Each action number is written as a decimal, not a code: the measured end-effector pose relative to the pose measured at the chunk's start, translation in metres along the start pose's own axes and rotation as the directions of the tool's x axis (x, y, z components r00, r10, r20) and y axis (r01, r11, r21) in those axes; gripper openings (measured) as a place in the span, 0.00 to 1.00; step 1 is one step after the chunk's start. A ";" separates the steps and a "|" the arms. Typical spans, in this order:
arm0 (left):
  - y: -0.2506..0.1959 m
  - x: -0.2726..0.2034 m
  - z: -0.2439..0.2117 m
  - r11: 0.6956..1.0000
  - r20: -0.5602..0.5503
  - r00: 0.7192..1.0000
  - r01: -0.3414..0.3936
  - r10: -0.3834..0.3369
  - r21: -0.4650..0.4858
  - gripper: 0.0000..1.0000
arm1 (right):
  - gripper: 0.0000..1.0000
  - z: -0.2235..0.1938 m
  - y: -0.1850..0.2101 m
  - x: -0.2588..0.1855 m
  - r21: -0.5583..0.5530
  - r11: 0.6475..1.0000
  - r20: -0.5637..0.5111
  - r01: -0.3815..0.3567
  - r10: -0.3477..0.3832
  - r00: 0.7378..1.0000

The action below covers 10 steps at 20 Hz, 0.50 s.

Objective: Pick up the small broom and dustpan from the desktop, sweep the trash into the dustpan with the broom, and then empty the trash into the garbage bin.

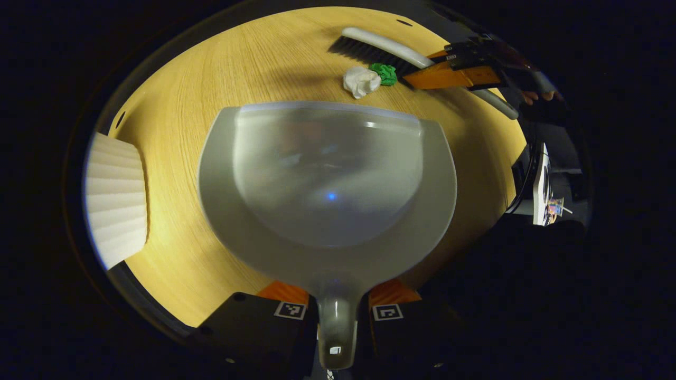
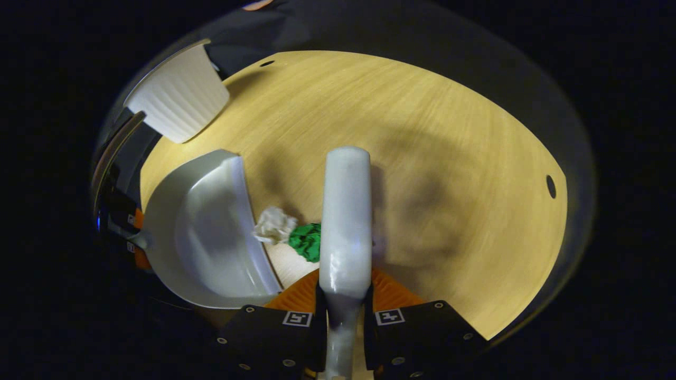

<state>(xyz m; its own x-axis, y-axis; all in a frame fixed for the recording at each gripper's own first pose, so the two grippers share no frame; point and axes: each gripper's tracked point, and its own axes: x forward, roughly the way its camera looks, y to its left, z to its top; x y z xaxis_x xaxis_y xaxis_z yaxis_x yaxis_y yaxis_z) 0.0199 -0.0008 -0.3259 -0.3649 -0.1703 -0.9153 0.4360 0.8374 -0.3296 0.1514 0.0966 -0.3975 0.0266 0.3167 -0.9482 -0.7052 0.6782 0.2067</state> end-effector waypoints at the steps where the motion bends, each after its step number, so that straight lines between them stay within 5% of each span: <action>1: 0.003 0.001 0.002 1.000 0.001 1.000 -0.002 0.002 0.012 0.31 | 0.29 -0.002 0.011 0.001 -0.029 0.999 -0.012 -0.045 0.045 0.999; 6: 0.007 0.003 0.011 0.999 0.018 1.000 -0.011 0.010 0.041 0.31 | 0.29 0.005 0.050 -0.006 -0.146 0.963 -0.074 -0.228 0.219 0.973; 10: 0.001 0.007 0.013 1.000 0.045 0.999 0.007 -0.006 -0.002 0.31 | 0.29 0.013 0.052 -0.011 -0.145 0.953 -0.066 -0.267 0.260 0.963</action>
<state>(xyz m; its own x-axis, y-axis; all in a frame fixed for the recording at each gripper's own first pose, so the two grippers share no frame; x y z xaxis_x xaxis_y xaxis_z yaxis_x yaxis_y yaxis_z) 0.0281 -0.0084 -0.3359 -0.3305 -0.1989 -0.9226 0.4322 0.8372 -0.3352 0.1239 0.1373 -0.3727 -0.2047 0.4376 -0.8756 -0.7816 0.4654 0.4153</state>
